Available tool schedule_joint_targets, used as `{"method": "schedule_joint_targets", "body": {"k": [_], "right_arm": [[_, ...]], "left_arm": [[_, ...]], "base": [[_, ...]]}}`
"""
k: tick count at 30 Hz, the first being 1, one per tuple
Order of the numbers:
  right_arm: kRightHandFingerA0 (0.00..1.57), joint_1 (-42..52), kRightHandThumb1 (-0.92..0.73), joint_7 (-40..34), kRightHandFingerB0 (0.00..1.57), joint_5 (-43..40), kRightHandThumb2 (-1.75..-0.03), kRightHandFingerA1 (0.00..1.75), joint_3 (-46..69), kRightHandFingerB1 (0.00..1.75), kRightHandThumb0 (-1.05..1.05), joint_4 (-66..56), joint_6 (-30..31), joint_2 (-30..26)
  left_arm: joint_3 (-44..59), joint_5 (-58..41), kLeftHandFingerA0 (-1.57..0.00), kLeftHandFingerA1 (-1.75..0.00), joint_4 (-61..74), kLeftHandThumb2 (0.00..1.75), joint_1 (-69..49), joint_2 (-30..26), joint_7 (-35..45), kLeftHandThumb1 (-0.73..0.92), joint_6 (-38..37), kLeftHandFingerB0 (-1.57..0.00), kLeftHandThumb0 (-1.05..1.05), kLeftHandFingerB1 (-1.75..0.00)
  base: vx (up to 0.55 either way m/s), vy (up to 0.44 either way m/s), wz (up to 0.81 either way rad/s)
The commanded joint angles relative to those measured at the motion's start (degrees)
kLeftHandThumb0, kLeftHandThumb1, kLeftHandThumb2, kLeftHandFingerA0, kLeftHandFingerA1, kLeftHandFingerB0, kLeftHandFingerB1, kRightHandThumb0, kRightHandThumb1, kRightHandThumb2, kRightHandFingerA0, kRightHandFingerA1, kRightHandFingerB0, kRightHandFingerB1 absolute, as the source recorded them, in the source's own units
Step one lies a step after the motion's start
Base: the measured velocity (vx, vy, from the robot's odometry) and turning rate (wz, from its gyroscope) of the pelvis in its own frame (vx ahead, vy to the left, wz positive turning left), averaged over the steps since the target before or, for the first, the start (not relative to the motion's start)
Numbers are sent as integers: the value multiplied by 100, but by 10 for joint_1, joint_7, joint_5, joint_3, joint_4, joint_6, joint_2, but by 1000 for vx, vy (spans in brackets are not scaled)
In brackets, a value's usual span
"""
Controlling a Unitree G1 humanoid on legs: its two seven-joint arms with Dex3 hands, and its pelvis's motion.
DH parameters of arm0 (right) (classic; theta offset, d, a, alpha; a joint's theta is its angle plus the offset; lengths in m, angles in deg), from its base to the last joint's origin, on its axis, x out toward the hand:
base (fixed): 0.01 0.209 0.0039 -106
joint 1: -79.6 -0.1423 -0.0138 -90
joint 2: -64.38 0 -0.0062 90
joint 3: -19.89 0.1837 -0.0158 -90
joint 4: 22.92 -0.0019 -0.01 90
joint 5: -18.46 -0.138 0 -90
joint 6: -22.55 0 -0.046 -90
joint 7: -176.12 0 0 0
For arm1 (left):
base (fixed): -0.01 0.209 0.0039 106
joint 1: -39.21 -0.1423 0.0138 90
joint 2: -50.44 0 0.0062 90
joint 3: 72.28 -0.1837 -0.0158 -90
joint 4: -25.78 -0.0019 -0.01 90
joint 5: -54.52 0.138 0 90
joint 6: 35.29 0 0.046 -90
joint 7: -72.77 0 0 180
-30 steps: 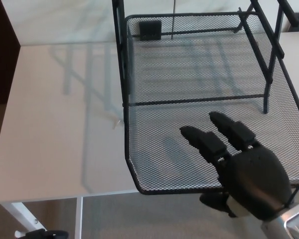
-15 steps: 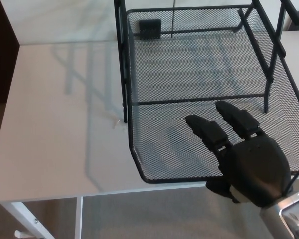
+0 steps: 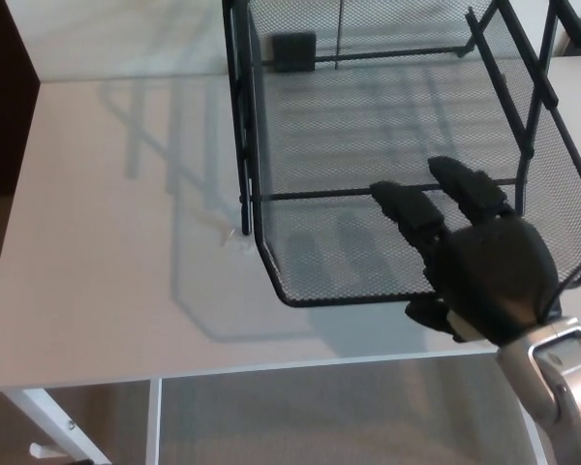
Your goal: The robot walk towards a table in front and then pushes a layer of a file tray back to its original position using its right hand
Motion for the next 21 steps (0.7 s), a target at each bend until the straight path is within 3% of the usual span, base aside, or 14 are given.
{"method": "schedule_joint_targets", "body": {"k": [1,4,5,6,8,10,15,16,17,18,19,21], "right_arm": [[6,-28,-40,16,5,-9,-75,18,-11,39,-61,18,44,-2],[5,-39,-40,21,5,-14,-76,16,-17,39,-61,20,52,-1],[2,-42,-44,21,11,-16,-59,19,-20,33,-61,22,54,0],[4,-49,-40,16,6,-19,-76,19,-23,41,-61,26,55,2],[13,-58,-45,8,9,-24,-73,11,-28,38,-71,34,54,4],[6,-66,-43,5,8,-26,-72,19,-34,36,-63,37,55,5],[9,-83,-43,6,6,-29,-77,16,-45,34,-68,44,64,5],[2,-91,-52,14,7,-34,-56,22,-45,29,-63,44,65,7],[4,-96,-41,16,4,-36,-78,17,-46,34,-63,46,68,8],[1,-99,-51,16,7,-37,-56,23,-47,29,-62,47,69,8],[7,-103,-42,17,6,-37,-77,14,-50,32,-65,50,72,7],[5,-117,-43,27,5,-31,-78,14,-56,31,-66,56,85,9]], "left_arm": [[-5,16,-49,-47,-5,60,-1,-12,7,64,-27,-36,-14,-40],[-6,18,-50,-46,-4,60,-3,-15,5,63,-29,-37,-14,-40],[-9,21,-51,-45,-3,58,-3,-17,4,64,-31,-38,-12,-38],[-10,23,-50,-46,-5,59,-1,-17,4,63,-31,-37,-14,-40],[-11,23,-50,-46,-6,59,-1,-18,6,63,-37,-37,-14,-40],[-11,22,-50,-46,-5,59,-2,-17,6,63,-36,-38,-14,-40],[-10,21,-50,-46,-7,59,0,-15,7,63,-34,-37,-13,-40],[-9,18,-50,-47,-10,59,3,-14,10,63,-29,-37,-14,-40],[-9,19,-50,-47,-12,59,3,-15,11,63,-36,-37,-14,-40],[-9,18,-50,-46,-12,59,3,-15,11,64,-35,-37,-13,-40],[-10,20,-50,-46,-13,59,3,-16,12,64,-37,-37,-13,-40],[-11,24,-51,-46,-16,59,4,-16,11,63,-46,-38,-13,-40]], "base": [[0,0,0],[0,0,0],[0,0,0],[0,0,0],[0,0,0],[0,0,0],[0,0,0],[0,0,0],[0,0,0],[0,0,0],[0,0,0],[0,0,0]]}}
